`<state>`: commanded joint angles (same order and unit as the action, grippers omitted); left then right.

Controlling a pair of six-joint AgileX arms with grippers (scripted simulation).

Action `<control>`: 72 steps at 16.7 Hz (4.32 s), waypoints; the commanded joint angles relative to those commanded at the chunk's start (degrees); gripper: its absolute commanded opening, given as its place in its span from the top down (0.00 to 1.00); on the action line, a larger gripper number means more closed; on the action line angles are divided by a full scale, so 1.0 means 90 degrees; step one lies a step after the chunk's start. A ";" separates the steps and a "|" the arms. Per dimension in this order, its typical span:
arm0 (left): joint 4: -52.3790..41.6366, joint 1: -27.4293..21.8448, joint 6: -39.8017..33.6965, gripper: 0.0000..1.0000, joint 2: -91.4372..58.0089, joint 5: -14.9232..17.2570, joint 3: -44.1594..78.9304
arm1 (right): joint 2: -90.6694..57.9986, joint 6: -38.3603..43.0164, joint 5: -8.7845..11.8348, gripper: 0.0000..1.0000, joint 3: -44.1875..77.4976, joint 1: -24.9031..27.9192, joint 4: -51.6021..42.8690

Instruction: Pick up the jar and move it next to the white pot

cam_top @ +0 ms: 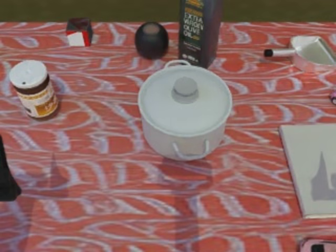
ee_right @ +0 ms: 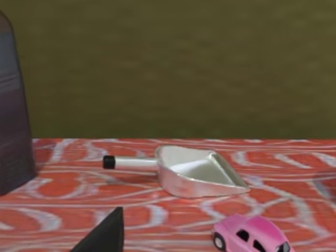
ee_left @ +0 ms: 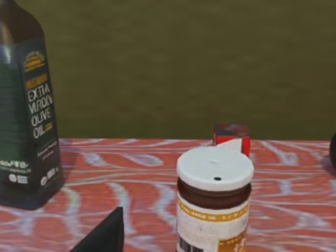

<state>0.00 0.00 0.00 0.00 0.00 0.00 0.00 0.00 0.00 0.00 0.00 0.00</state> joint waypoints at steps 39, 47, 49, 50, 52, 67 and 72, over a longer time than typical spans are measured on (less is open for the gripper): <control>-0.9131 -0.0115 0.5253 0.00 -1.5251 0.0047 1.4647 | 0.0000 0.0000 0.0000 0.00 0.0000 0.0000 0.0000; -0.9238 -0.0146 0.5278 0.00 -1.5410 0.0040 1.4647 | 0.0000 0.0000 0.0000 0.00 0.0000 0.0000 0.0000; -0.9006 -0.0128 0.5266 0.00 -1.5387 0.0035 1.4407 | 0.0000 0.0000 0.0000 0.00 0.0000 0.0000 0.0000; -0.8829 -0.0126 0.5271 0.00 -1.5378 0.0036 1.4221 | 0.0000 0.0000 0.0000 0.00 0.0000 0.0000 0.0000; -0.8433 -0.0118 0.5281 0.00 -1.5362 0.0036 1.3807 | 0.0000 0.0000 0.0000 0.00 0.0000 0.0000 0.0000; -0.7978 -0.0105 0.5295 0.60 -1.5358 0.0036 1.3345 | 0.0000 0.0000 0.0000 0.00 0.0000 0.0000 0.0000; -0.7978 -0.0105 0.5295 0.98 -1.5358 0.0036 1.3345 | 0.0000 0.0000 0.0000 0.00 0.0000 0.0000 0.0000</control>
<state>-71.80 -0.95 47.65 -138.22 0.32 120.11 0.00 0.00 0.00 0.00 0.00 0.00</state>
